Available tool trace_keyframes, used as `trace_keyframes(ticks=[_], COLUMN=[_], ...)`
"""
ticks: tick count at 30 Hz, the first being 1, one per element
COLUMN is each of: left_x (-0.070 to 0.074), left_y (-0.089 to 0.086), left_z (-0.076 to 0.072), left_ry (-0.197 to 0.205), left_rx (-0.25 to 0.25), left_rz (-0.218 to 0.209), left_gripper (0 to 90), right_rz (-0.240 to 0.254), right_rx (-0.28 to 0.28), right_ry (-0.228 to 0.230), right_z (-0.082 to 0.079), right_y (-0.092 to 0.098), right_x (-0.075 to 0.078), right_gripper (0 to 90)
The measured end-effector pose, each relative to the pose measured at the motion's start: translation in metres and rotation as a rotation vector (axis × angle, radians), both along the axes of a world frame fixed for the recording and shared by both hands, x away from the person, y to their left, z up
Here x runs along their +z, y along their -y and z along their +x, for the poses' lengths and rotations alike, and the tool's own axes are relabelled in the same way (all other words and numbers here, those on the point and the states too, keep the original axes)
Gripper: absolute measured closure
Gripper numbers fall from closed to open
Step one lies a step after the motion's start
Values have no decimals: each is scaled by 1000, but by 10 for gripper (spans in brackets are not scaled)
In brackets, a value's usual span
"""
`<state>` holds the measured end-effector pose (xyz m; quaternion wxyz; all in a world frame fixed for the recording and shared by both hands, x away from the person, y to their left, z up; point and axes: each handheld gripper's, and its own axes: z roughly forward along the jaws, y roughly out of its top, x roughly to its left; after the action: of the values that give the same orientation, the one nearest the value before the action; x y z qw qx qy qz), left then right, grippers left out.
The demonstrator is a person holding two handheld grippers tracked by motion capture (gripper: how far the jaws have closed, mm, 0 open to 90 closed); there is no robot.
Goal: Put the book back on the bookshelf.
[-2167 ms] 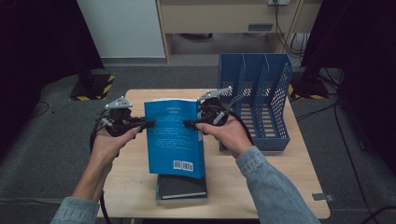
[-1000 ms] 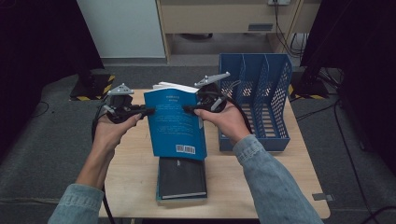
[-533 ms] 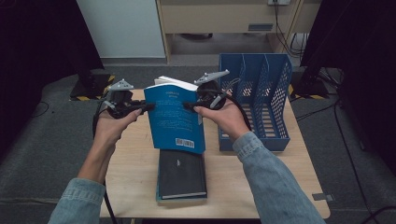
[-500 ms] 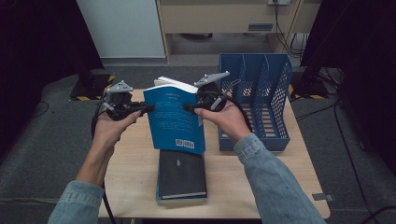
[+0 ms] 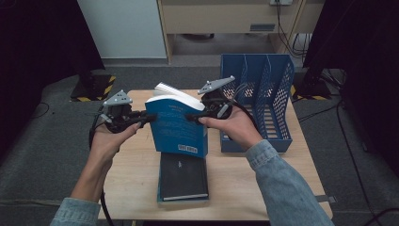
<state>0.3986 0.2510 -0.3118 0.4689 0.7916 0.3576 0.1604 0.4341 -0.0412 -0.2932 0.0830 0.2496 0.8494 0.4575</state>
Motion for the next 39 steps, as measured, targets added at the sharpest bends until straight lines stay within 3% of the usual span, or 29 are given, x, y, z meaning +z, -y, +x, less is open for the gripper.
trace_keyframes(ticks=[6, 14, 22, 24, 30, 32, 35, 39], left_x=[-2, -3, -12, -18, -42, -55, -79, -103], left_y=[0, 2, -1, -3, -14, -18, -20, -26], left_z=[-6, -6, -5, -5, -15, -19, -26, -31], left_ry=[10, 16, 31, 27, 22, 10, -9, -34], left_rx=[3, 14, 51, 70, 121, 151, 206, 240], left_rz=[-11, -9, -38, -44, -46, -60, -40, -51], left_gripper=[747, 738, 678, 605, 540, 500, 407, 347], right_rz=[-31, -76, -75, -74, -66, -63, -55, -39], right_rx=[22, 39, 52, 48, 46, 45, 42, 35], right_ry=[6, 18, 15, 21, 19, 21, 17, 11], right_z=[3, 3, 2, 1, 3, 3, 4, 5], right_y=[-7, -15, -13, -13, -12, -12, -11, -10], right_x=[4, 7, 7, 6, 6, 6, 5, 4], right_gripper=[513, 551, 588, 589, 590, 590, 590, 591])
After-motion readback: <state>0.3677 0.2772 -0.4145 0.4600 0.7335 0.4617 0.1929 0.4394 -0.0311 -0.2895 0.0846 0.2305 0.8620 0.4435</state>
